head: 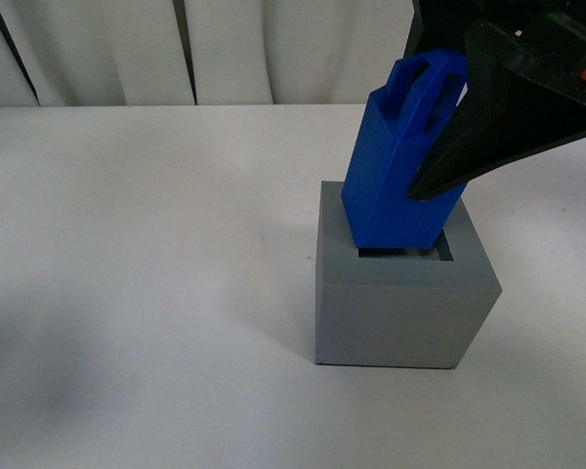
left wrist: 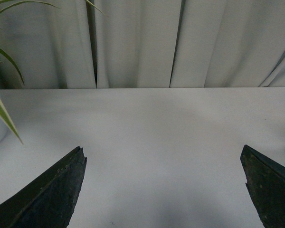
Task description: Insert blue part into gray base
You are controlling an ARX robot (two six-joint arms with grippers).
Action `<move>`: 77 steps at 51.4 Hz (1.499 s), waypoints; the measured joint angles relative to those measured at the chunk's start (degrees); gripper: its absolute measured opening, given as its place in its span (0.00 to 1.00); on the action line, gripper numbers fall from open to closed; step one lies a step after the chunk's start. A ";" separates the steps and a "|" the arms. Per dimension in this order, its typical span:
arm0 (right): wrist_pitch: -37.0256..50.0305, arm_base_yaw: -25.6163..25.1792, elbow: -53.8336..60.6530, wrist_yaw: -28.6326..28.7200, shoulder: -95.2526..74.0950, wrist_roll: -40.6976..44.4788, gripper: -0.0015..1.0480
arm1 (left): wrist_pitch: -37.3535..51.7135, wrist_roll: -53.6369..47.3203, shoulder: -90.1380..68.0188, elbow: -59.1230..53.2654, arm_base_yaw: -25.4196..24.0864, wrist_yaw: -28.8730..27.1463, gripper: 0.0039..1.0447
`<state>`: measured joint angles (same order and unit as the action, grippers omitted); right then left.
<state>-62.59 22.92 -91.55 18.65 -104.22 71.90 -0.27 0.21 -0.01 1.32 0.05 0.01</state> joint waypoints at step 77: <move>1.62 -5.77 2.27 12.87 5.73 -2.54 0.93 | 0.00 0.00 0.00 0.00 0.00 0.00 0.94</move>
<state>-60.97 17.15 -89.27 31.53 -98.50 69.36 -0.27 0.21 -0.01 1.32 0.05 0.01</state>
